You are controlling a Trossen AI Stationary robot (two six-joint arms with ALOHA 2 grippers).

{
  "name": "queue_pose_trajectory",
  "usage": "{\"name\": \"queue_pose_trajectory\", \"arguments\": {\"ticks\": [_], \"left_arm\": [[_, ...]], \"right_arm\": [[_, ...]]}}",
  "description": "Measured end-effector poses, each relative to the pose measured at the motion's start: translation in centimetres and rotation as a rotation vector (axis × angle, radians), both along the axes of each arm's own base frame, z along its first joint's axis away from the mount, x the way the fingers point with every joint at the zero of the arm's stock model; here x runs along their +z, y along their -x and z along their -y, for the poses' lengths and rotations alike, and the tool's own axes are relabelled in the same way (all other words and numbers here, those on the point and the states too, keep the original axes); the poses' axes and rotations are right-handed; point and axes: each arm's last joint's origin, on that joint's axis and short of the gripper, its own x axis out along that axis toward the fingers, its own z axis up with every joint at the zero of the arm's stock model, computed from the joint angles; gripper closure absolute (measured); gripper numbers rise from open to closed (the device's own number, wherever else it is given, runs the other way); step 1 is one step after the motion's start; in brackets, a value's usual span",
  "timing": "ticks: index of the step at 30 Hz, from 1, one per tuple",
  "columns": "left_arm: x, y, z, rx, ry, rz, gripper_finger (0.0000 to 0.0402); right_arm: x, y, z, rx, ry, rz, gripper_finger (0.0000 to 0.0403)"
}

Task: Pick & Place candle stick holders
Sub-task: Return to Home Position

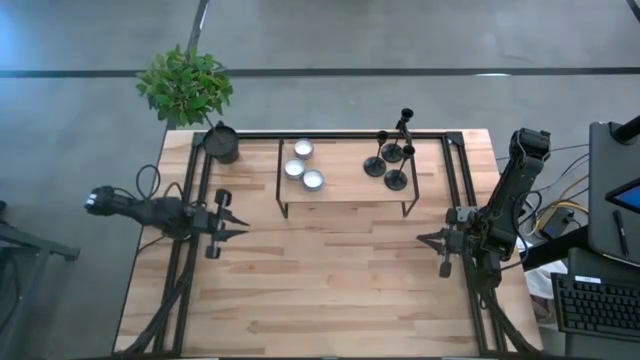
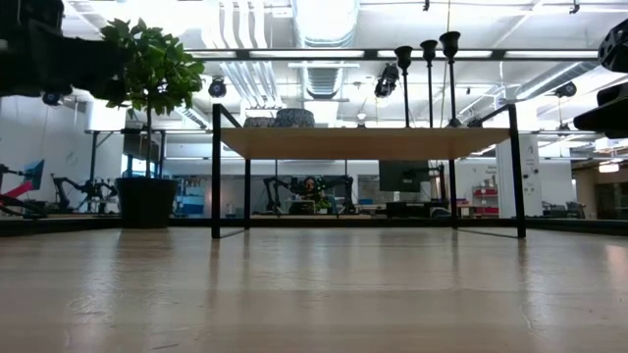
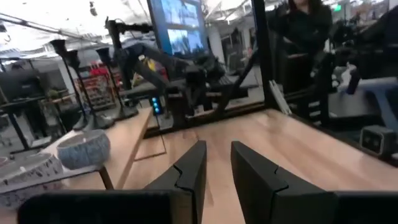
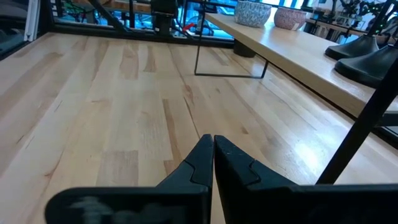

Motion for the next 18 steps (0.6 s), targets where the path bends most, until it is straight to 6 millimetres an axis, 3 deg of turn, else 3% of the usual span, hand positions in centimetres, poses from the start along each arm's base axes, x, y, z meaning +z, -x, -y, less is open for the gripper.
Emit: {"name": "queue_pose_trajectory", "arguments": {"ticks": [8, 18], "left_arm": [[-0.6, -0.1, -0.4, -0.092, -0.022, -0.056, 0.0321], [-0.7, -0.3, -1.1, 0.011, 0.007, -0.069, 0.0321]], "right_arm": [[0.0, 0.0, 0.0, 0.0, 0.0, 0.0, 0.0394], [0.0, 0.0, 0.0, 0.0, 0.0, 0.0, 0.0394]]}}
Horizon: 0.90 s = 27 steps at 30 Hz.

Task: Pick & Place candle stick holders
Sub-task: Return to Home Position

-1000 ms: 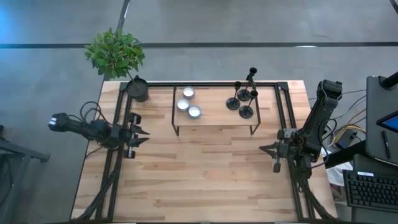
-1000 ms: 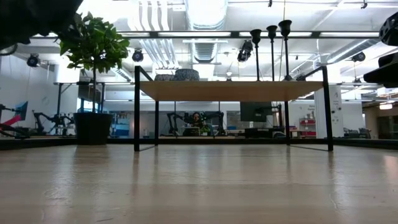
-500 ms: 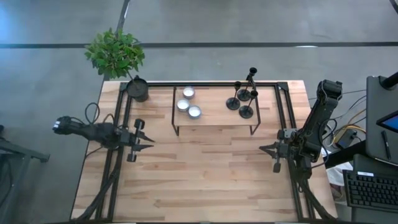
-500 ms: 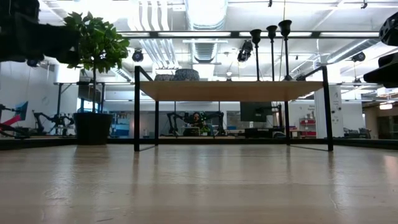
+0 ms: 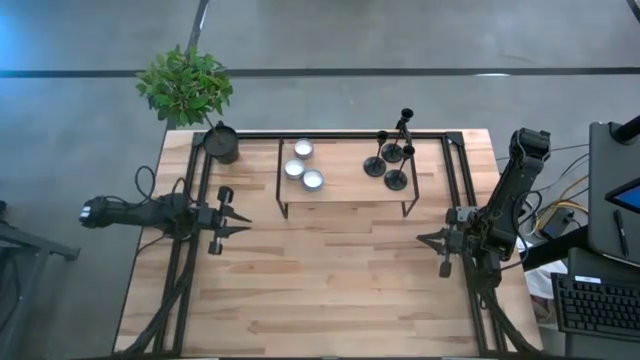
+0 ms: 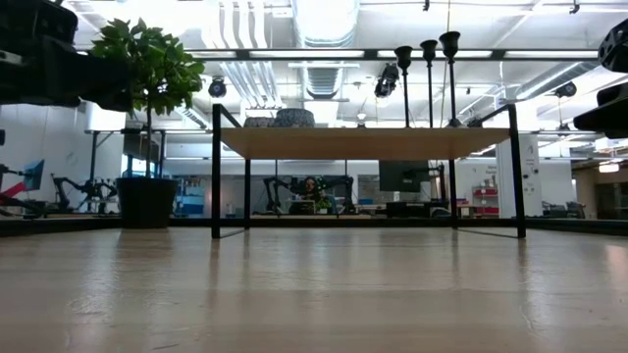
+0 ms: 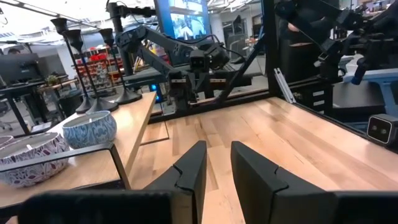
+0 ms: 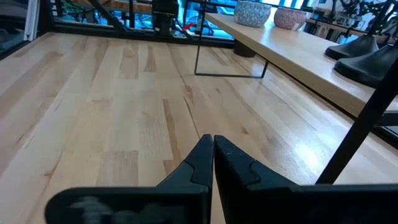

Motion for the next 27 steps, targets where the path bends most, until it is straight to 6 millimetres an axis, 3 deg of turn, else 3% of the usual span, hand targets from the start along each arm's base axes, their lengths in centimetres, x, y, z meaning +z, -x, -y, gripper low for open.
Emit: {"name": "queue_pose_trajectory", "arguments": {"ticks": [17, 23, 27], "left_arm": [[-0.1, 0.0, 0.0, 0.004, -0.001, -0.009, 0.0321], [-0.1, 0.0, 0.0, 0.006, -0.001, -0.01, 0.0321], [-0.1, -0.1, 0.0, 0.005, -0.001, -0.007, 0.0321]], "right_arm": [[0.0, 0.0, 0.0, 0.0, 0.001, 0.0, 0.0394], [0.0, 0.0, 1.3, -0.088, 0.353, 0.041, 0.0394], [0.6, 0.0, 1.6, -0.113, 0.345, 0.054, 0.0394]]}}
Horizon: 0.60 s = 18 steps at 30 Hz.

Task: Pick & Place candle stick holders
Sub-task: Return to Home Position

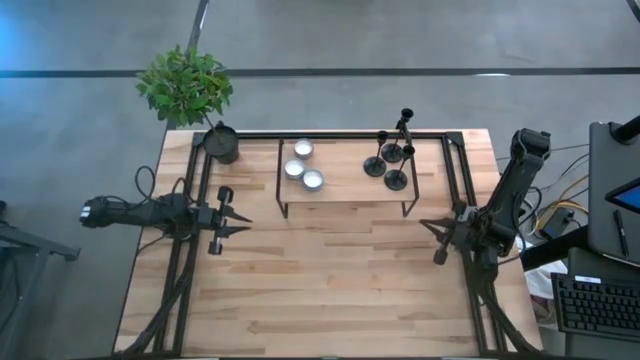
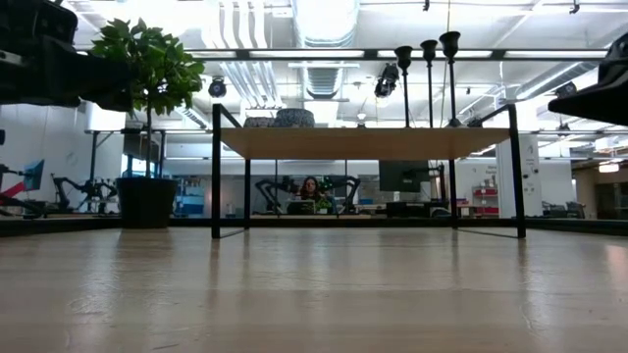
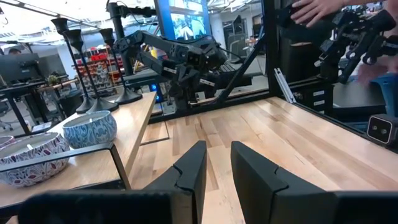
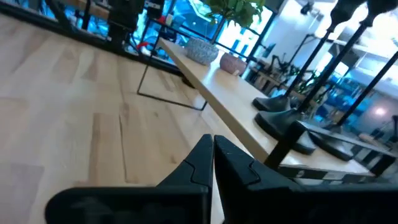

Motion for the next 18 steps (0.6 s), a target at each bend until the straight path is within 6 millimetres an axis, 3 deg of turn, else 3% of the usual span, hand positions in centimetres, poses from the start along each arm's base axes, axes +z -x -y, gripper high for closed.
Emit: {"name": "queue_pose_trajectory", "arguments": {"ticks": [9, 18], "left_arm": [[0.0, -0.1, 0.0, 0.0, -0.001, -0.006, 0.0321], [0.0, -0.1, 0.0, 0.0, -0.001, -0.005, 0.0321]], "right_arm": [[1.3, 0.2, 1.2, -0.031, -0.092, 0.061, 0.0394], [1.9, -0.7, 3.2, -0.28, -0.23, 0.171, 0.0394]]}}
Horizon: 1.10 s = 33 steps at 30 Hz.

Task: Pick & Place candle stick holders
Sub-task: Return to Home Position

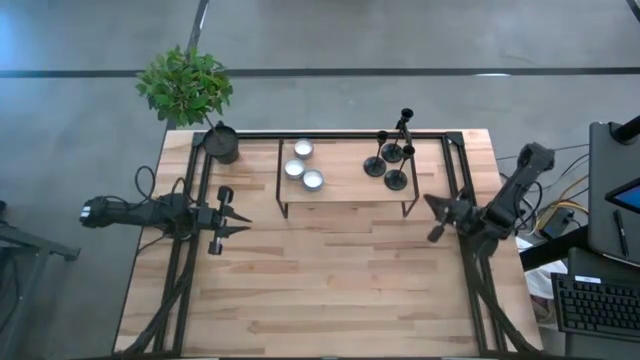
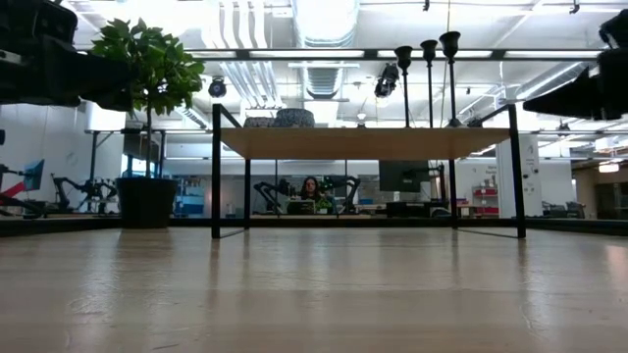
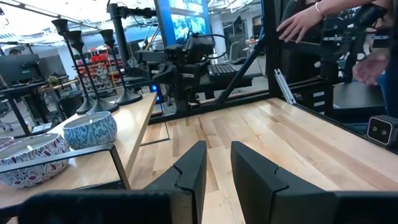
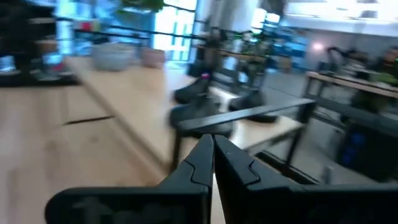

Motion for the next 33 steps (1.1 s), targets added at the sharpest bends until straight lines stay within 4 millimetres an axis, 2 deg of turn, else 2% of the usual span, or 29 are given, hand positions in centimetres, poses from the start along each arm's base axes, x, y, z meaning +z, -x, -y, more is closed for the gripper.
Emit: {"name": "queue_pose_trajectory", "arguments": {"ticks": [4, 9, 23, 33], "left_arm": [[0.0, 0.0, 0.0, 0.0, 0.0, 0.0, 0.0321], [0.0, 0.0, 0.0, 0.0, 0.0, 0.0, 0.0321], [0.0, 0.0, 0.0, 0.0, 0.0, 0.001, 0.0321], [0.0, 0.0, 0.0, 0.0, 0.0, 0.001, 0.0321]], "right_arm": [[0.1, -0.3, 1.0, -0.121, -0.019, 0.019, 0.0394], [0.3, -0.5, 1.8, -0.224, 0.088, -0.084, 0.0394], [0.5, -0.3, 2.0, -0.214, 0.392, -0.386, 0.0394], [0.6, -0.2, 2.1, -0.214, 0.372, -0.366, 0.0394]]}}
